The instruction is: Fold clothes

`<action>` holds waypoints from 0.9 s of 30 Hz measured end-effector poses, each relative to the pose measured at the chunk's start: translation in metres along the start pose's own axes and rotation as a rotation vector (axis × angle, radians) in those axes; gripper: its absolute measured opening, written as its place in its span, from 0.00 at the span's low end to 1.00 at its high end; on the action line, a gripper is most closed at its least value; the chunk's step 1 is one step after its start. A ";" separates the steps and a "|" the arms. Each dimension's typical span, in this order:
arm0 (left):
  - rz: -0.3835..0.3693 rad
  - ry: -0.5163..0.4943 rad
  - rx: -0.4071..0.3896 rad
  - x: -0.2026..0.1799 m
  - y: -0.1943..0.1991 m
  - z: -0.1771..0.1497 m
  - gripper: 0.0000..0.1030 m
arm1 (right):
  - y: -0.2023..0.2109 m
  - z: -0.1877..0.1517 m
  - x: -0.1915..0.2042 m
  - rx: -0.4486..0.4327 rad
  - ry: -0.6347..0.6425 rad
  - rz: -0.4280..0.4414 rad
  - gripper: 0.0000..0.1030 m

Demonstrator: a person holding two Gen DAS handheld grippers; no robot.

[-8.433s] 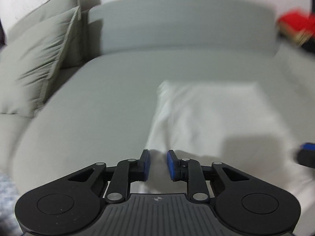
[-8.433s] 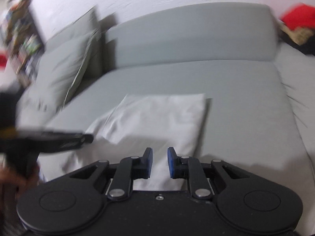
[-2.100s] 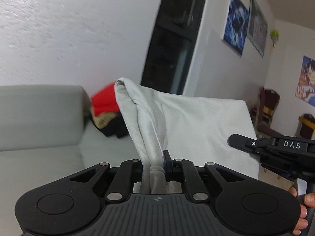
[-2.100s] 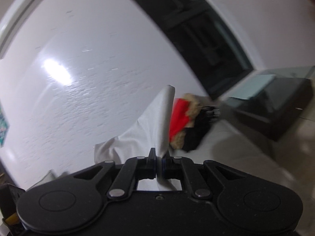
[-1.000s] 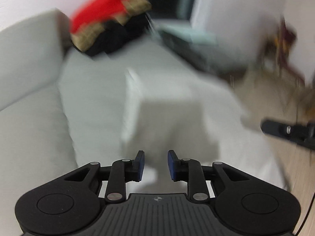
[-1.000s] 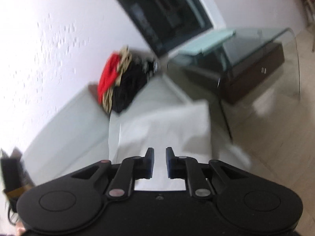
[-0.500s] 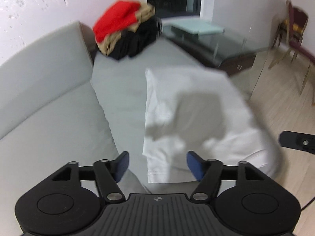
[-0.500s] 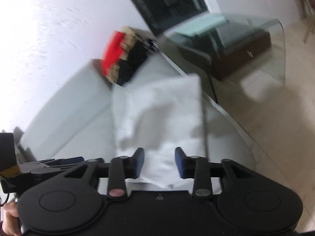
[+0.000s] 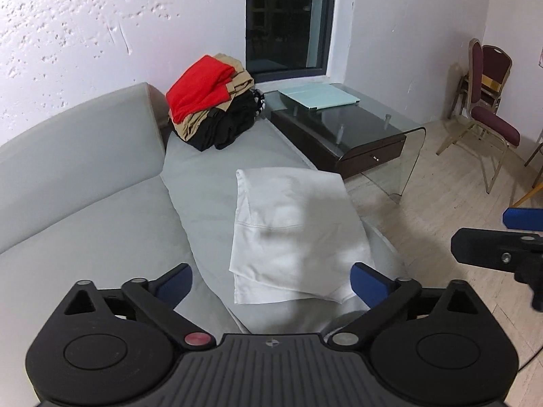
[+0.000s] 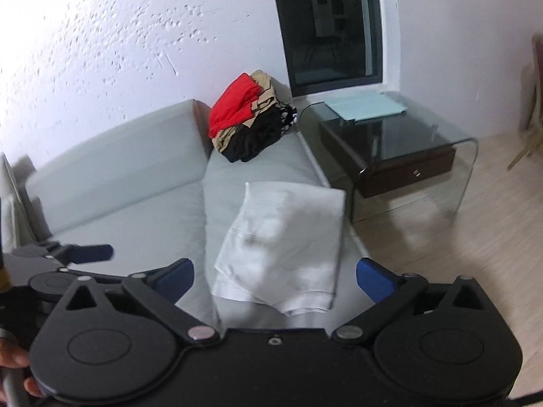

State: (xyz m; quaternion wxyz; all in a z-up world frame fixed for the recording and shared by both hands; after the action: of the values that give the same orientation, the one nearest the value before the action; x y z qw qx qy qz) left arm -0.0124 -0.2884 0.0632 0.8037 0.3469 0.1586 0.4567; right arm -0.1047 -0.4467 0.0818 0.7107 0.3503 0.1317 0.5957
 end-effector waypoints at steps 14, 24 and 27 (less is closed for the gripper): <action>-0.035 0.043 0.053 -0.010 -0.009 -0.014 0.98 | -0.001 -0.019 0.004 0.061 0.032 -0.044 1.00; -0.050 0.047 0.064 -0.016 -0.018 -0.019 0.98 | -0.005 -0.025 -0.004 0.065 0.013 -0.043 1.00; -0.052 0.038 0.063 -0.018 -0.021 -0.020 0.98 | -0.007 -0.026 -0.006 0.065 0.004 -0.046 1.00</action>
State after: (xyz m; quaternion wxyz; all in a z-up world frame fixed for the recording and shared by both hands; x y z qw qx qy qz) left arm -0.0201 -0.3025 0.0332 0.8008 0.3592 0.1972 0.4369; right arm -0.1170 -0.4434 0.0572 0.7120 0.3689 0.1606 0.5755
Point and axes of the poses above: each gripper's, at about its wrist camera, not at the fingertips, and y roughly against the way its jaws point, x to its left, z to its top, the point moved 5 cm from there along -y, roughly the way its jaws point, and after that the axes turned 6 degrees about z, right-handed, at the moved point
